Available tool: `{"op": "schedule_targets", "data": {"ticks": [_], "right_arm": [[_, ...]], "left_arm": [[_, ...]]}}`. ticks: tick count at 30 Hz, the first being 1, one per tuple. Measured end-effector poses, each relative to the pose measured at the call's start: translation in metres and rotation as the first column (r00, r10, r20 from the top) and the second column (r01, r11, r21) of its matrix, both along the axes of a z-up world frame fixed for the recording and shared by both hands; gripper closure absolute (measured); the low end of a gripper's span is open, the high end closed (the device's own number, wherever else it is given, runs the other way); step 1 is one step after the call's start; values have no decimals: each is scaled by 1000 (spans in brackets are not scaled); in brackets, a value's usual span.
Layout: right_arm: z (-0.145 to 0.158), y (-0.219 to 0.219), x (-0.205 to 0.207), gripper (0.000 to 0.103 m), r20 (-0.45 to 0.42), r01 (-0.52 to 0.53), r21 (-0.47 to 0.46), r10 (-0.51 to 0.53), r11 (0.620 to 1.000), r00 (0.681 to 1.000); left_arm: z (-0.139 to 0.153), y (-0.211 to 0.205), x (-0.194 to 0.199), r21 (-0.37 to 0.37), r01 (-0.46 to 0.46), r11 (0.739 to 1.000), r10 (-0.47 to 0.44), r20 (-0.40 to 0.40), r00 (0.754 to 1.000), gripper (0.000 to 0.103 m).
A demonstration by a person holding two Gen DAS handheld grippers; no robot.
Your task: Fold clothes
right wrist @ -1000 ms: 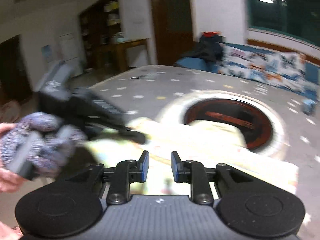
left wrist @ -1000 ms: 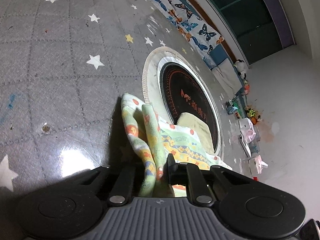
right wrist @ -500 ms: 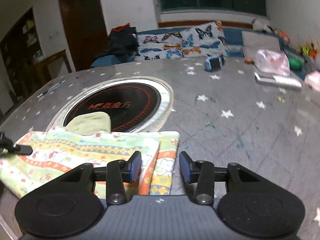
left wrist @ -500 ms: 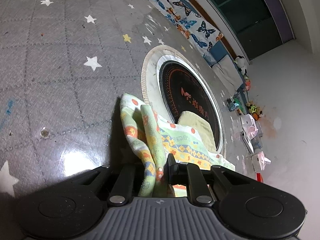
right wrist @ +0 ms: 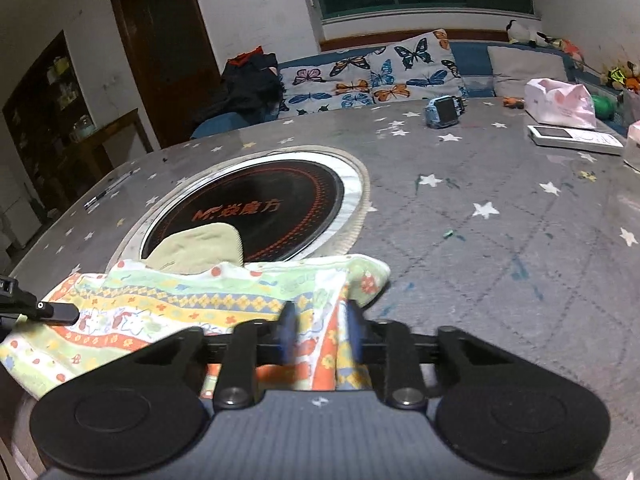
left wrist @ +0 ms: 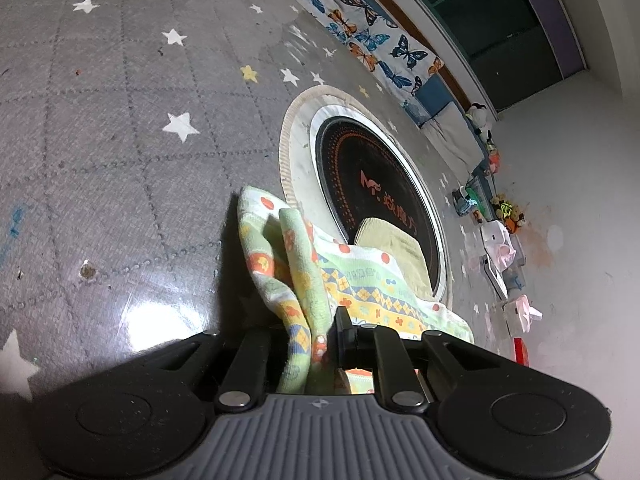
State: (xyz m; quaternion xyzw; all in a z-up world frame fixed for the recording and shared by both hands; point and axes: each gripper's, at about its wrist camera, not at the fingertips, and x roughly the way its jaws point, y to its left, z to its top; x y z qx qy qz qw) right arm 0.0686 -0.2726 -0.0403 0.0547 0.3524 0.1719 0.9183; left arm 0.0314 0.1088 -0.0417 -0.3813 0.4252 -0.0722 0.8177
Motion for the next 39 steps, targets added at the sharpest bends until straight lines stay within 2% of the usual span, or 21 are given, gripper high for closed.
{"op": "schedule_targets", "data": {"ticks": [2, 4, 11, 16, 29, 39], "right_arm": [[3, 0, -3, 93, 12, 8, 7, -8, 1000, 1000], [7, -1, -6, 94, 29, 13, 12, -13, 1000, 1000], [33, -6, -22, 95, 107, 13, 9, -14, 1000, 994], [47, -26, -23, 95, 140, 61, -10, -59, 998, 988], [78, -98, -15, 95, 215, 235, -79, -213, 969, 953], [76, -159, 8, 95, 217, 356, -143, -322, 923, 922]], "left_arm": [[3, -3, 0, 24, 9, 1000, -9, 7, 1000, 89], [9, -6, 0, 55, 26, 998, -27, 25, 999, 90], [41, -31, 10, 154, 92, 984, -109, 108, 988, 92], [61, -59, 24, 226, 150, 962, -187, 149, 971, 92], [72, -163, 85, 289, 300, 909, -353, 154, 923, 92], [70, -243, 132, 341, 386, 857, -452, 138, 881, 92]]}}
